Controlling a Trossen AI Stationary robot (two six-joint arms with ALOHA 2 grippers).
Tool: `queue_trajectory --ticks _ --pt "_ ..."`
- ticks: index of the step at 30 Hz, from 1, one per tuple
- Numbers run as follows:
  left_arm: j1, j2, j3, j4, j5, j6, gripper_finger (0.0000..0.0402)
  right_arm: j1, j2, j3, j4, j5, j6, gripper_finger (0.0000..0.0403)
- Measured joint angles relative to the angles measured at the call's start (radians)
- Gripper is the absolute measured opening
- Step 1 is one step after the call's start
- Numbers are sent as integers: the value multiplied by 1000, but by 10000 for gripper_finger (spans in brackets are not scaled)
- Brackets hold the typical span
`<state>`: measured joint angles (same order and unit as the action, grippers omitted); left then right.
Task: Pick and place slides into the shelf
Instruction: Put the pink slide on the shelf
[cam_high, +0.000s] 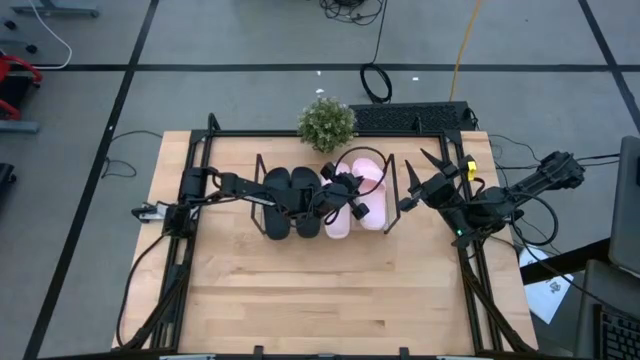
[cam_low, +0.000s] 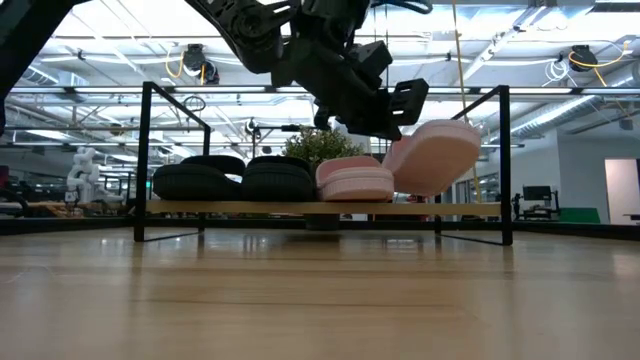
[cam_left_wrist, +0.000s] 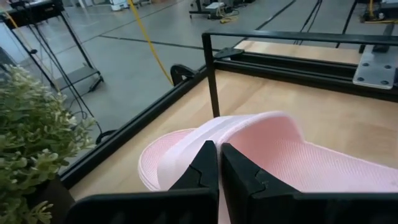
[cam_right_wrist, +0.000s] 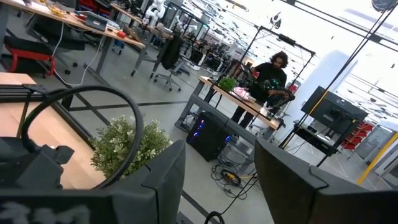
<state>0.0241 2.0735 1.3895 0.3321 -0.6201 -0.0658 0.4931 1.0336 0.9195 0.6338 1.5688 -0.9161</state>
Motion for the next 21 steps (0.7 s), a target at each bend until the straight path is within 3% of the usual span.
queue_trajectory --ticks 21 --pt "31 33 -2 -13 90 -23 0 0 2 -42 -18 -3 38 183"
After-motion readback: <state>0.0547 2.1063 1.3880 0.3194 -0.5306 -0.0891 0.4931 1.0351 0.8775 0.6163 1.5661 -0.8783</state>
